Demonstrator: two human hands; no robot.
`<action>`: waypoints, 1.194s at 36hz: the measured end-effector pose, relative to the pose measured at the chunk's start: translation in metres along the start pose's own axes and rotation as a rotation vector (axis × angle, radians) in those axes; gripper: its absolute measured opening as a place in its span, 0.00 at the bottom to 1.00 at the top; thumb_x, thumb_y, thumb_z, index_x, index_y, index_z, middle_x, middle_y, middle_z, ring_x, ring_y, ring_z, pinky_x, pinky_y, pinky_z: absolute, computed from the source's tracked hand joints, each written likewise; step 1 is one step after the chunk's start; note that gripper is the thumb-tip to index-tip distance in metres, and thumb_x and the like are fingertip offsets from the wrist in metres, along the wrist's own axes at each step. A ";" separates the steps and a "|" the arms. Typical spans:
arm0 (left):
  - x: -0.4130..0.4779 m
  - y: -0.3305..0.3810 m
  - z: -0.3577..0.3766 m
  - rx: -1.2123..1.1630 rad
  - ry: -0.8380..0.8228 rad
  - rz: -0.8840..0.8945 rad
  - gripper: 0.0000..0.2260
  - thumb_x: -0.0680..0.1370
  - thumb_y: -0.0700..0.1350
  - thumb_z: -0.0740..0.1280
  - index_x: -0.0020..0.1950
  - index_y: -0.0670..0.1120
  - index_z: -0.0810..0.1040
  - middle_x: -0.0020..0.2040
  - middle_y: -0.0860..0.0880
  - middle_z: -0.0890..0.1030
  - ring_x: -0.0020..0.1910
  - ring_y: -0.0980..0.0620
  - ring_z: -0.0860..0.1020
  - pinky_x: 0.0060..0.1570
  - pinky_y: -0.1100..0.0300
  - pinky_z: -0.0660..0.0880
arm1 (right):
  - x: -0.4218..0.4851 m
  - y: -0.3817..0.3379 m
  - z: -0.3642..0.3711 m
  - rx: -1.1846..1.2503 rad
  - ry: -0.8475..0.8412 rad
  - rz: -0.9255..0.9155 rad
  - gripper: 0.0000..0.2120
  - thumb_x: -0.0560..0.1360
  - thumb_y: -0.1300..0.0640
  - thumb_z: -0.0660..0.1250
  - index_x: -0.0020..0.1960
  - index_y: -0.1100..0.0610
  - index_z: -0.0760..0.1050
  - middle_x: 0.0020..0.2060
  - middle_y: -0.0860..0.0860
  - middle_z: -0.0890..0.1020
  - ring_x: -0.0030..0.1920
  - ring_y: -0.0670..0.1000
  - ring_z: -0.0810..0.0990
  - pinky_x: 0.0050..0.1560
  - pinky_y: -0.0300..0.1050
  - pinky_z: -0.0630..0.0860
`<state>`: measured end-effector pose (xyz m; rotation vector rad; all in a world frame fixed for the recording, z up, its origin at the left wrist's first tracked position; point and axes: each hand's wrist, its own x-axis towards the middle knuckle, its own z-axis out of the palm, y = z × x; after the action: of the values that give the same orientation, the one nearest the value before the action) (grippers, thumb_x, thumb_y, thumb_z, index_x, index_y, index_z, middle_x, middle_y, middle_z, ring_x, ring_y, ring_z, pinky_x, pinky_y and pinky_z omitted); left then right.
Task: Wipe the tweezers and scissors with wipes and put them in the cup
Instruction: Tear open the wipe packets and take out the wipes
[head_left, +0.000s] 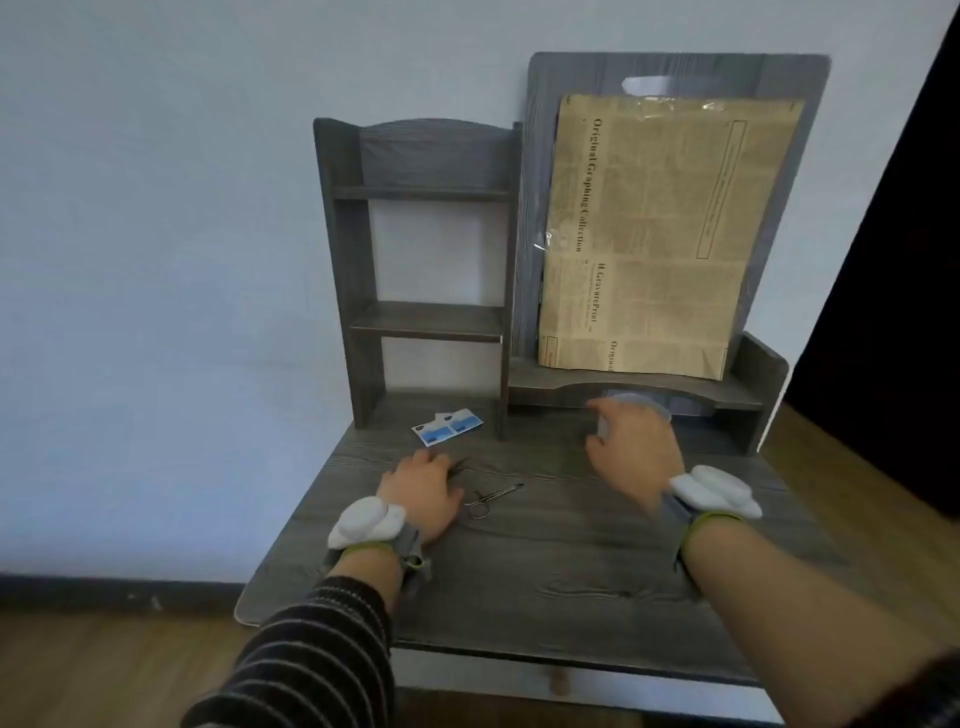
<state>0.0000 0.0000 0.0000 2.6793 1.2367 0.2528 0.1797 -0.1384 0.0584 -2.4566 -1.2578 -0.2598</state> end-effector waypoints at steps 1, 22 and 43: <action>-0.001 -0.003 0.001 0.003 -0.031 -0.007 0.18 0.78 0.53 0.60 0.64 0.46 0.70 0.64 0.44 0.72 0.63 0.42 0.71 0.61 0.49 0.69 | 0.000 -0.002 0.000 -0.008 0.001 0.003 0.23 0.74 0.55 0.60 0.68 0.51 0.68 0.62 0.55 0.78 0.62 0.58 0.74 0.63 0.53 0.69; 0.021 -0.016 0.003 -0.147 0.033 -0.047 0.11 0.73 0.41 0.64 0.55 0.46 0.78 0.54 0.46 0.81 0.55 0.45 0.78 0.54 0.55 0.75 | 0.018 0.008 0.015 0.012 0.197 -0.054 0.18 0.72 0.59 0.61 0.60 0.54 0.76 0.53 0.55 0.82 0.56 0.59 0.76 0.56 0.54 0.73; 0.032 -0.027 0.003 -0.152 0.137 -0.028 0.13 0.75 0.46 0.64 0.59 0.47 0.78 0.59 0.44 0.75 0.59 0.45 0.73 0.57 0.55 0.70 | 0.009 -0.044 0.052 0.013 -0.344 -0.273 0.19 0.75 0.57 0.58 0.66 0.49 0.71 0.63 0.51 0.75 0.65 0.53 0.69 0.64 0.48 0.69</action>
<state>0.0015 0.0411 -0.0061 2.5497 1.2365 0.5128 0.1492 -0.0871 0.0237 -2.3829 -1.7337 0.1089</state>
